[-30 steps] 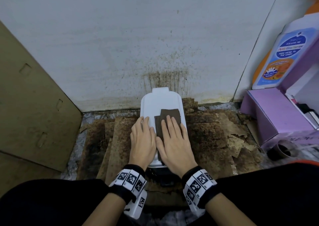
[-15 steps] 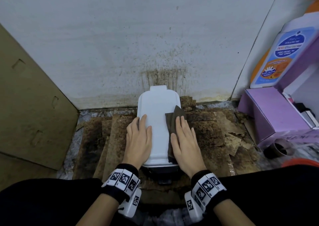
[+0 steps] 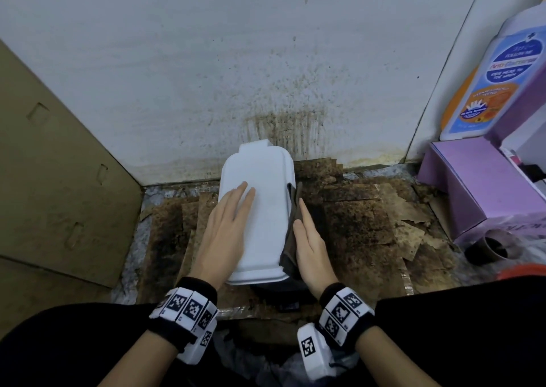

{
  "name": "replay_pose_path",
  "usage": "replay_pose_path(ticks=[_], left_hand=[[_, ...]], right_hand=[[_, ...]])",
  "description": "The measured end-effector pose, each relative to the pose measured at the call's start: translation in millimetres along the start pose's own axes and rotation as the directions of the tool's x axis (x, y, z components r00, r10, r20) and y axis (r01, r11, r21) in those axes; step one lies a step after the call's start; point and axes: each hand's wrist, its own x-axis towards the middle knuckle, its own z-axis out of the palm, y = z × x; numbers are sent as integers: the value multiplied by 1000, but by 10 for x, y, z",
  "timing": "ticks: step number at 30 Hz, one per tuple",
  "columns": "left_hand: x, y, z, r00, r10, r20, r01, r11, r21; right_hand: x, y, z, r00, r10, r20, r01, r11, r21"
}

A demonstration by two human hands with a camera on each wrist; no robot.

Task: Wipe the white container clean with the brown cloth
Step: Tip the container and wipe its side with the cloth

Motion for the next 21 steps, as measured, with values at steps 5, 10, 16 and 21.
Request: replay_pose_path(ticks=[5, 10, 16, 21], left_hand=[[36, -57, -100, 994, 100, 42, -93, 986, -141], [136, -20, -70, 990, -102, -98, 70, 955, -289], [103, -103, 2, 966, -248, -71, 202, 898, -391], [33, -384, 1, 966, -259, -14, 227, 872, -434]], right_hand=[[-5, 24, 185, 998, -54, -45, 55, 998, 29], [60, 58, 328, 999, -42, 0, 42, 996, 82], [104, 194, 560, 1000, -12, 11, 10, 993, 121], [120, 356, 650, 998, -4, 63, -4, 993, 118]])
